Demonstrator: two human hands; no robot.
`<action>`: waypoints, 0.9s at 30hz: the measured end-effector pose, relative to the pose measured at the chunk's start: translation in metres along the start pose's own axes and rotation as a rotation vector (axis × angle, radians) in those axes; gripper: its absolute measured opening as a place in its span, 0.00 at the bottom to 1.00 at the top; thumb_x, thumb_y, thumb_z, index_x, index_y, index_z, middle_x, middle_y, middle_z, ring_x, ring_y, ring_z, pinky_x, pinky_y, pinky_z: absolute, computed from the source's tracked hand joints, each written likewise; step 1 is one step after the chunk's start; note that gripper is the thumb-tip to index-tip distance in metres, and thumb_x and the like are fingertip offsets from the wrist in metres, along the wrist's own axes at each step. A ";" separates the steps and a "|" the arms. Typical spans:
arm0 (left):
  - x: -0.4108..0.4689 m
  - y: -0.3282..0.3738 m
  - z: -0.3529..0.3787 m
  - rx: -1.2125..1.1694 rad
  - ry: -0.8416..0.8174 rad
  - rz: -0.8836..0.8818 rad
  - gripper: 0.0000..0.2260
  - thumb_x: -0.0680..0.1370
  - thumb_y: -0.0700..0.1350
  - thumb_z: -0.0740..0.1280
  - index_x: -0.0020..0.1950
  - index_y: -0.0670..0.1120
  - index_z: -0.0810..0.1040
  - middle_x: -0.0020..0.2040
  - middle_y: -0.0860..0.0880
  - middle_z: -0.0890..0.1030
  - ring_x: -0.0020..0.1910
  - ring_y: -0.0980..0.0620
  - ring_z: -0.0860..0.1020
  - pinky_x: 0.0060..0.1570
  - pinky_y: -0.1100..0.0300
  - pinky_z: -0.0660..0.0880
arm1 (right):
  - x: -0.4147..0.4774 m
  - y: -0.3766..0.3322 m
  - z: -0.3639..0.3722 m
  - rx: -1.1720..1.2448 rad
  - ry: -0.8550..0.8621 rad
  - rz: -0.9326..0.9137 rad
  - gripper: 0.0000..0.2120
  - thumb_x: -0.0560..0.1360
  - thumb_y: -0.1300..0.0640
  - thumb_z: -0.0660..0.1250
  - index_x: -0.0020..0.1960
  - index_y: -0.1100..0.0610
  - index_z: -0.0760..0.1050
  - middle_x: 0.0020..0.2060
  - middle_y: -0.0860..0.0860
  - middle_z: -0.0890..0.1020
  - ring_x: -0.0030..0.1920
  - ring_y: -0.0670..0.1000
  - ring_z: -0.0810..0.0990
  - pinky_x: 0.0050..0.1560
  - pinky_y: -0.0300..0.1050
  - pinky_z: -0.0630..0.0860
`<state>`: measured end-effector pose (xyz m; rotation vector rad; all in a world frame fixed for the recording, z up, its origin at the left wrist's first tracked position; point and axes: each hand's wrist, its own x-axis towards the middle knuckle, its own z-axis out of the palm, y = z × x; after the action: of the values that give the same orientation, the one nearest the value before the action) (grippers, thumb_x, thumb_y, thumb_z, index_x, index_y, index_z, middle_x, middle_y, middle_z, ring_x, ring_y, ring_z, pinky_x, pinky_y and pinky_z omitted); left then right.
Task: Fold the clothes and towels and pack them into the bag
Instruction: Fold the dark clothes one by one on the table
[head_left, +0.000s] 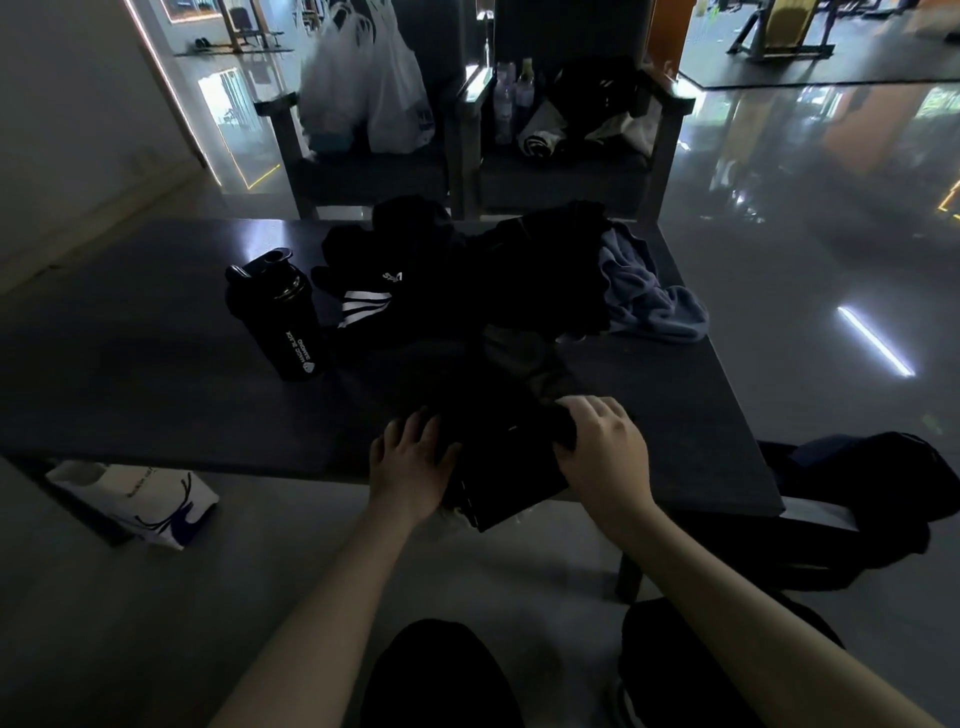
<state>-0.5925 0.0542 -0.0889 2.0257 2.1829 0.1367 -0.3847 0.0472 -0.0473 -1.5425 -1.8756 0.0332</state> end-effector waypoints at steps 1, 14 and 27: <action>0.000 0.002 0.001 0.019 0.002 0.006 0.29 0.78 0.63 0.45 0.76 0.54 0.59 0.76 0.52 0.58 0.73 0.46 0.55 0.71 0.50 0.53 | 0.004 -0.005 -0.001 -0.027 0.038 -0.058 0.11 0.64 0.64 0.74 0.46 0.60 0.80 0.41 0.54 0.83 0.44 0.57 0.81 0.42 0.47 0.76; 0.018 -0.008 -0.027 -0.695 -0.046 -0.268 0.23 0.81 0.60 0.49 0.70 0.51 0.71 0.70 0.45 0.69 0.69 0.43 0.64 0.68 0.49 0.60 | -0.038 -0.010 0.029 -0.231 -0.191 -0.425 0.21 0.60 0.44 0.73 0.51 0.50 0.80 0.51 0.44 0.83 0.56 0.52 0.78 0.62 0.67 0.66; 0.035 0.003 -0.042 -0.724 0.022 -0.214 0.09 0.76 0.45 0.68 0.54 0.44 0.76 0.46 0.49 0.77 0.44 0.51 0.76 0.41 0.59 0.72 | -0.025 0.035 0.004 -0.220 -0.418 -0.300 0.21 0.67 0.41 0.62 0.53 0.52 0.76 0.65 0.44 0.75 0.72 0.55 0.64 0.67 0.70 0.55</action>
<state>-0.5998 0.0913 -0.0493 1.3850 1.9374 0.7912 -0.3556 0.0368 -0.0779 -1.4583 -2.5001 0.0148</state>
